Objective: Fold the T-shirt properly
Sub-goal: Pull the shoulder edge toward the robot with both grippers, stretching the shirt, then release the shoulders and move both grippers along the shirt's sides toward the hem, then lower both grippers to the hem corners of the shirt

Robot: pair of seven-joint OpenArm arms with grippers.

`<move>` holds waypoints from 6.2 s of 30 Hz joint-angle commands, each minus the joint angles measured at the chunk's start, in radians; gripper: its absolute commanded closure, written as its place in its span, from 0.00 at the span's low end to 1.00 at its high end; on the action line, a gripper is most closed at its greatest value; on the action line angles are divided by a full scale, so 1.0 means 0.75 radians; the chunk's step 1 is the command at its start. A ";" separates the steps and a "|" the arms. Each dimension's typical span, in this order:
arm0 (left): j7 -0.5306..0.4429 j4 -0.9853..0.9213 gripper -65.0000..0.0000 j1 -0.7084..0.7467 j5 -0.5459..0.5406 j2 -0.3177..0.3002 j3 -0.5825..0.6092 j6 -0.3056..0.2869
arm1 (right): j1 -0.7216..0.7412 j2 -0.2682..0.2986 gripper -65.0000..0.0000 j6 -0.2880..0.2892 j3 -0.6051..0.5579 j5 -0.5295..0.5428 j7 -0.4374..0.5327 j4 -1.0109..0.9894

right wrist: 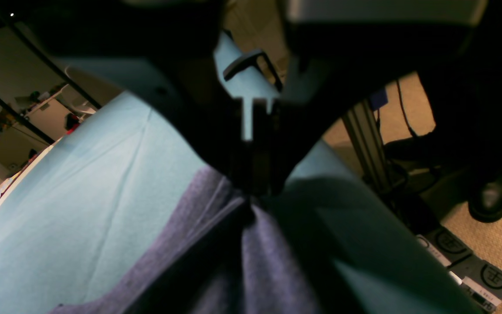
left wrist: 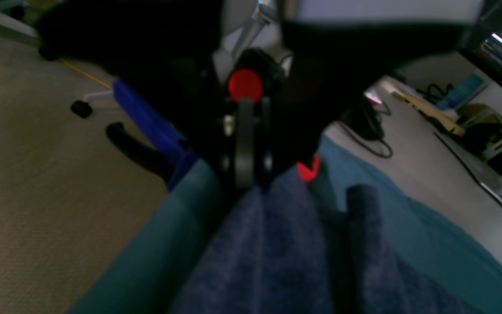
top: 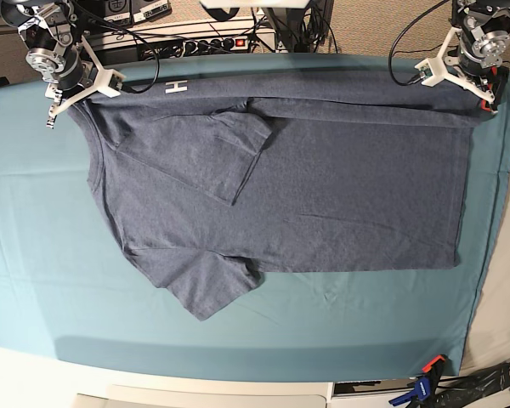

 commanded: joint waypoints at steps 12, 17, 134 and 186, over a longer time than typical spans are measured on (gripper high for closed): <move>0.034 0.012 1.00 0.008 0.026 -0.025 -0.012 0.019 | 0.000 0.029 1.00 -0.017 0.022 -0.042 -0.050 0.015; 0.023 0.012 1.00 0.008 0.026 -0.025 -0.012 0.019 | 0.000 0.029 1.00 -0.017 0.022 -0.042 -0.051 0.015; -0.243 -0.007 0.53 -0.639 -0.999 0.141 -0.433 -0.134 | 1.030 -0.617 0.73 -0.591 0.030 0.526 0.066 -0.205; 0.110 -1.332 0.53 -1.502 -1.797 0.632 -0.640 -0.419 | 2.053 -0.696 0.73 0.080 0.747 1.545 -0.272 -1.788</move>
